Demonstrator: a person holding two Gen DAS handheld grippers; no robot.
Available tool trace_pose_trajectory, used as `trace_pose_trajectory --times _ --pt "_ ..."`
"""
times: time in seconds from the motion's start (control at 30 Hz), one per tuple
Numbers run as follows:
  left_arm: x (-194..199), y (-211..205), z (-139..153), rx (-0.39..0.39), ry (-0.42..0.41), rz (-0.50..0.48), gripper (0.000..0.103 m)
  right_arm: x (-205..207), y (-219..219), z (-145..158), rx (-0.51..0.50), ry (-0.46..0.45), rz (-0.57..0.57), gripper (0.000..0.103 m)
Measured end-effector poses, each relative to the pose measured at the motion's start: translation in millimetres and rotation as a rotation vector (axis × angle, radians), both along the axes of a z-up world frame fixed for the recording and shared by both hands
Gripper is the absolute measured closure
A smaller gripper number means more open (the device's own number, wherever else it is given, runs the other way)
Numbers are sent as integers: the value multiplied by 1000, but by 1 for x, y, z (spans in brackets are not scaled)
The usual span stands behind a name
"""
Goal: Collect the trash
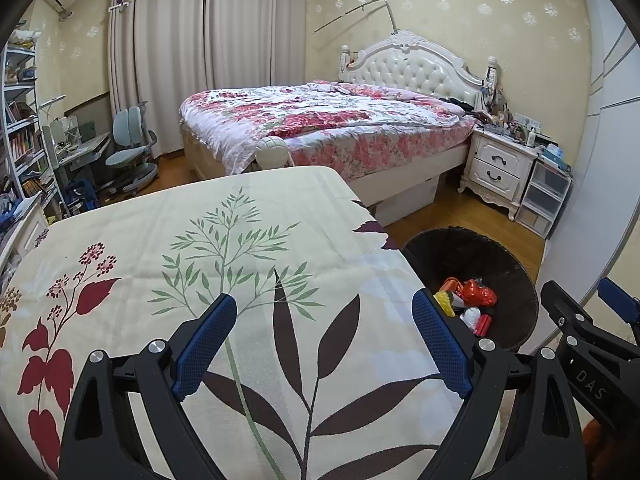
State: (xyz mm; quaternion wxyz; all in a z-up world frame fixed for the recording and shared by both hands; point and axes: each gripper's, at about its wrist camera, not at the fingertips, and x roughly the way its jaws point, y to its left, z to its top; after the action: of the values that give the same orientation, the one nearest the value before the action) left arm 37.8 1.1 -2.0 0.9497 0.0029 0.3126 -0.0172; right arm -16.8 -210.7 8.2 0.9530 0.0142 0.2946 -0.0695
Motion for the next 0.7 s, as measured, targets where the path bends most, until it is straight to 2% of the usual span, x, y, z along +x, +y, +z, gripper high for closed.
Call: trace_pose_trajectory --times 0.7 --pt "-1 -1 0 -5 3 2 14 -1 0 0 -1 -1 0 16"
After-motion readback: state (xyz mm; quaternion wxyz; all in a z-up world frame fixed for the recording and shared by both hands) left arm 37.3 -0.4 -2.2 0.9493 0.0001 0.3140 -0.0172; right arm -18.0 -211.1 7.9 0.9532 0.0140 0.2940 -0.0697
